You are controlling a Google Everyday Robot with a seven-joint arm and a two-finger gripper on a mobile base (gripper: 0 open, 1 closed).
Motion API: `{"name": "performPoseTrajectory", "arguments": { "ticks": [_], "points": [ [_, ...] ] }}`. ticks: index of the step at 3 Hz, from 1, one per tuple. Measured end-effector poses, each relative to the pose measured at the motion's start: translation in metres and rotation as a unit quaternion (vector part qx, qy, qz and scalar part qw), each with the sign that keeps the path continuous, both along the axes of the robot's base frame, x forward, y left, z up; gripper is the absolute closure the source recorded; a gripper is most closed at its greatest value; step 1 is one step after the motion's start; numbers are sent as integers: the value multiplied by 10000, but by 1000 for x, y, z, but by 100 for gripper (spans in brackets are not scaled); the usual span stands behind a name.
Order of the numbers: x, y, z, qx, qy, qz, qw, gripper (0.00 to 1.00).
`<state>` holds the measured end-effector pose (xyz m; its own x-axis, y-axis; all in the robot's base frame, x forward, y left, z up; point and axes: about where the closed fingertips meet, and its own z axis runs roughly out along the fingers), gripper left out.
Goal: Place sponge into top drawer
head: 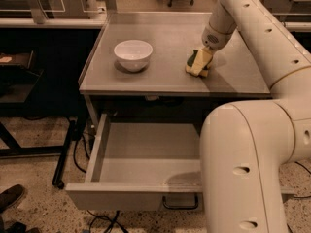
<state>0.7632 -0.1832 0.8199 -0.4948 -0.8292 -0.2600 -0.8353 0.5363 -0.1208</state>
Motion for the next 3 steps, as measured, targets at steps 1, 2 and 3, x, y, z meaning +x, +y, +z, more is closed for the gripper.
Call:
{"name": "performPoseTrajectory", "arguments": {
  "ticks": [1,2,3],
  "points": [
    [-1,-3,4,4,-25,-8,10000,100],
    [-58,-19,39,230,-182,126,9995,100],
    [-58,-19,39,231,-187,124,9995,100]
  ]
}}
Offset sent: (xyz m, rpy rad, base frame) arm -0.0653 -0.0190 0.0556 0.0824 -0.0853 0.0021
